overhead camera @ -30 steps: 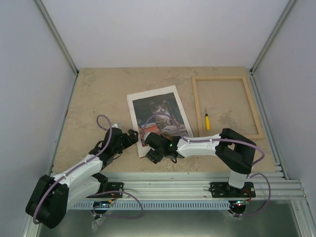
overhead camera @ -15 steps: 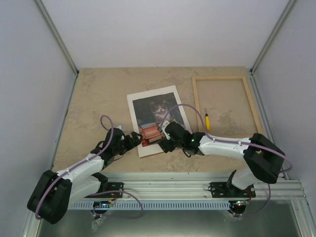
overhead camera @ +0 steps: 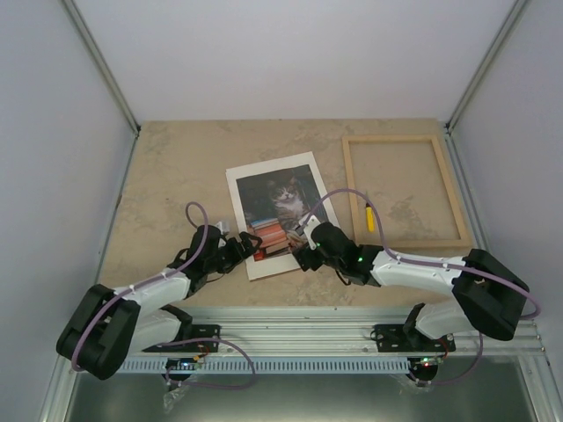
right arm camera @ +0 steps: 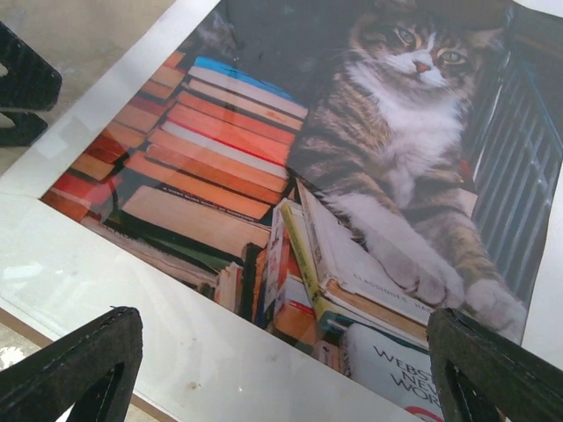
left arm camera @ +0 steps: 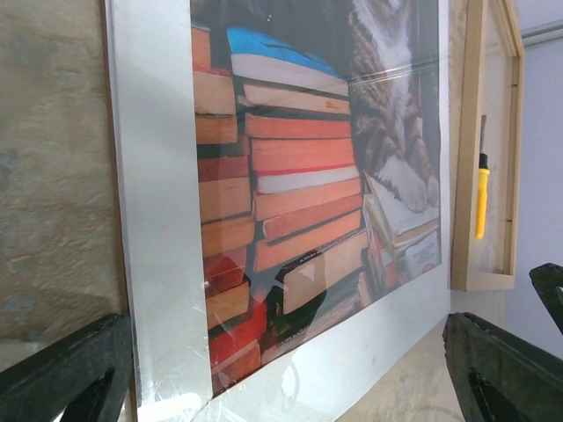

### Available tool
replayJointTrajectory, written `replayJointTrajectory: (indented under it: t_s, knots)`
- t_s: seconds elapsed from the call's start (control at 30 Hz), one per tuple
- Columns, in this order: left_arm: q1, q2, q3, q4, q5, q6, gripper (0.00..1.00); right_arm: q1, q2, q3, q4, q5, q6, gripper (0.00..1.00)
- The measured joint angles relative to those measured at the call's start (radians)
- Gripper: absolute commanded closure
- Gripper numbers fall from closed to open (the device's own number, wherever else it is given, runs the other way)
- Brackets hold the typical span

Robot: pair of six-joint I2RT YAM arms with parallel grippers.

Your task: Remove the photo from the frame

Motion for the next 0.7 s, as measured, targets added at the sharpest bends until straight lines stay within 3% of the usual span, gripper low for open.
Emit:
replayJointTrajectory:
  t_s: [0.7]
  knots:
    - [0.000, 0.002, 0.000, 0.050, 0.073, -0.060, 0.05, 0.000, 0.022, 0.000, 0.039, -0.060, -0.032, 0.11]
